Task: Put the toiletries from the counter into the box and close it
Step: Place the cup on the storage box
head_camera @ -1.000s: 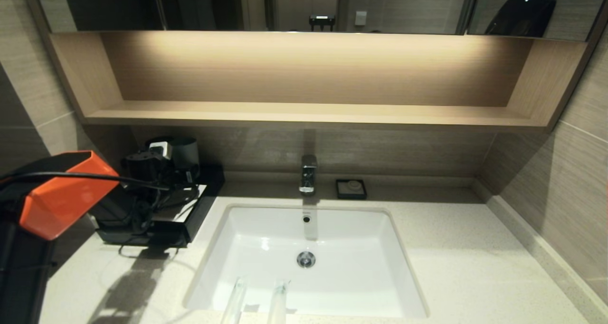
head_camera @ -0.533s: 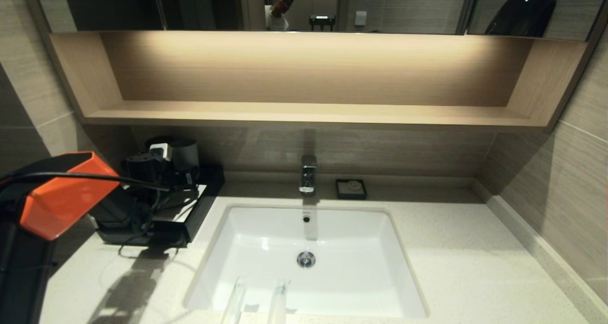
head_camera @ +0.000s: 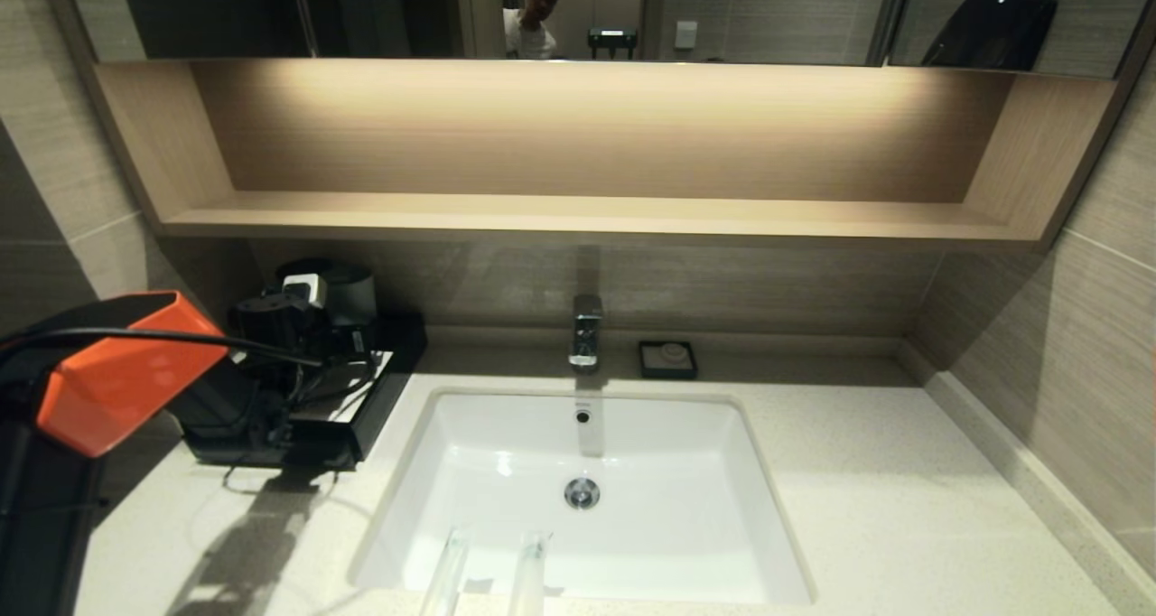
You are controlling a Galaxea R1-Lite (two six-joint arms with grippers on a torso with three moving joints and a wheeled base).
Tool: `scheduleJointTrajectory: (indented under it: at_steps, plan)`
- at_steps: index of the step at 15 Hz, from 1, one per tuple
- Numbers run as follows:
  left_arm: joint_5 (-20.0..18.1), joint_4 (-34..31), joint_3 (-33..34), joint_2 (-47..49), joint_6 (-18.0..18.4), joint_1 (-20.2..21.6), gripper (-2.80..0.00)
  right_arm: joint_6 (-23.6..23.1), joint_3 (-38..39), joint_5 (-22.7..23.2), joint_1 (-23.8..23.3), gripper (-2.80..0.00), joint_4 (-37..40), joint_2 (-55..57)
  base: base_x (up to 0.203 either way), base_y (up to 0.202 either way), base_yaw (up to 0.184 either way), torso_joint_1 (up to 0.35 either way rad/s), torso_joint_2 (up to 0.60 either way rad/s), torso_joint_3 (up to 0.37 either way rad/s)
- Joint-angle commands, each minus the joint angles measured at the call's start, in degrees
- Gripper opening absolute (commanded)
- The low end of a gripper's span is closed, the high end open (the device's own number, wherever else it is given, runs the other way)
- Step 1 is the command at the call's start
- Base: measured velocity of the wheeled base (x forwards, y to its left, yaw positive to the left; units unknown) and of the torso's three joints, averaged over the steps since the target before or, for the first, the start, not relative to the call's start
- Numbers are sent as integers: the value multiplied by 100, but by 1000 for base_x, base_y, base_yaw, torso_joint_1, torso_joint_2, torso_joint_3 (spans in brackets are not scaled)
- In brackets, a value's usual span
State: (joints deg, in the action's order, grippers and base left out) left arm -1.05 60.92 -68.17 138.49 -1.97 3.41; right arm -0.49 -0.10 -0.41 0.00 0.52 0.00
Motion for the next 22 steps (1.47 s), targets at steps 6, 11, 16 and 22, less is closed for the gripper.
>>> scheduleJointTrajectory:
  at_steps: [6,11,16,22]
  plan:
    - [6,333,482,-210,-13,10,0,-3,1,-2,0,-280,1,-9,0,0,0,0,0,0]
    - [8,595,920,-579,-13,10,0,-3,1,-2,0,-280,1,-4,0,0,0,0,0,0]
    - [309,666,1367,-916,-13,8,0,5,1,6,0,-280,1,0,0,0,0,0,0,0]
    - [351,634,1783,-1096,-5,-273,-280,-3,1,2,0,-280,1,0,0,0,0,0,0,0]
